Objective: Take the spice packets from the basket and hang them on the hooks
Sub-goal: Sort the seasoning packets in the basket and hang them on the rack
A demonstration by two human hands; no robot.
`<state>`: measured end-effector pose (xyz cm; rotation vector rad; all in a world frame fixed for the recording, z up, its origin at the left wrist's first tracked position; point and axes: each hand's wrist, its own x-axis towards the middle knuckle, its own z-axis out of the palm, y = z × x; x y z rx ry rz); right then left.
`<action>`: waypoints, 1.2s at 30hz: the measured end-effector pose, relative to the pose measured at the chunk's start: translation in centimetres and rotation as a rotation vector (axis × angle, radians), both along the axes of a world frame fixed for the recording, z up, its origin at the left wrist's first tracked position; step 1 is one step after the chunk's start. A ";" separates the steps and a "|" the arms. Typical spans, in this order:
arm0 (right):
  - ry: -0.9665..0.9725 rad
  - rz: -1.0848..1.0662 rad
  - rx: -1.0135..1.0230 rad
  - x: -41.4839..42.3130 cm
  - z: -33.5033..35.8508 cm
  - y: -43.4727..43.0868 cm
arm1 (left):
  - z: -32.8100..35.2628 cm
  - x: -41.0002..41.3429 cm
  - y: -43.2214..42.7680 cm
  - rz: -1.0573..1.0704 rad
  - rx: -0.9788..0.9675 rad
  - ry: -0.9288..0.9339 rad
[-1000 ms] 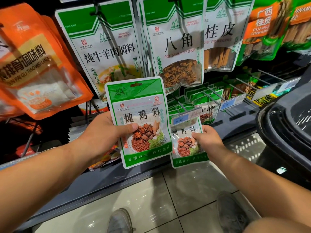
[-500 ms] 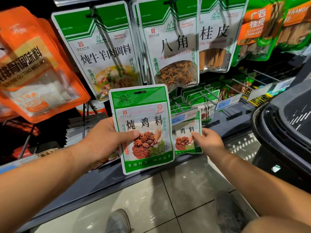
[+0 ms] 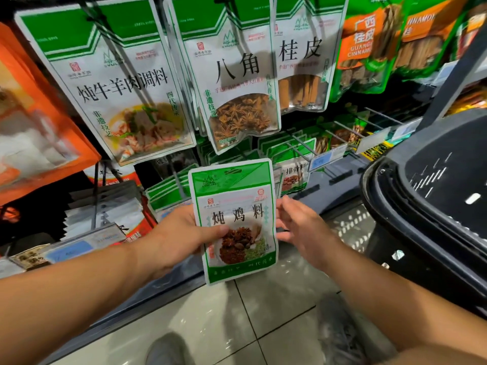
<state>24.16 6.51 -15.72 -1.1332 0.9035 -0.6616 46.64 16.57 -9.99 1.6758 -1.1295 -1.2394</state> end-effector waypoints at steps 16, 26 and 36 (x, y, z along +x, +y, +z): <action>0.313 -0.064 -0.012 -2.3 -4.3 -1.3 | -2.7 -2.3 -3.6 0.050 0.001 0.017; 0.268 -0.037 -0.093 -1.5 -3.2 -2.0 | -5.3 -3.3 -3.4 0.112 0.068 -0.149; 0.253 -0.031 -0.103 -0.4 -2.8 -3.1 | -6.6 -2.4 -4.1 0.144 0.075 -0.058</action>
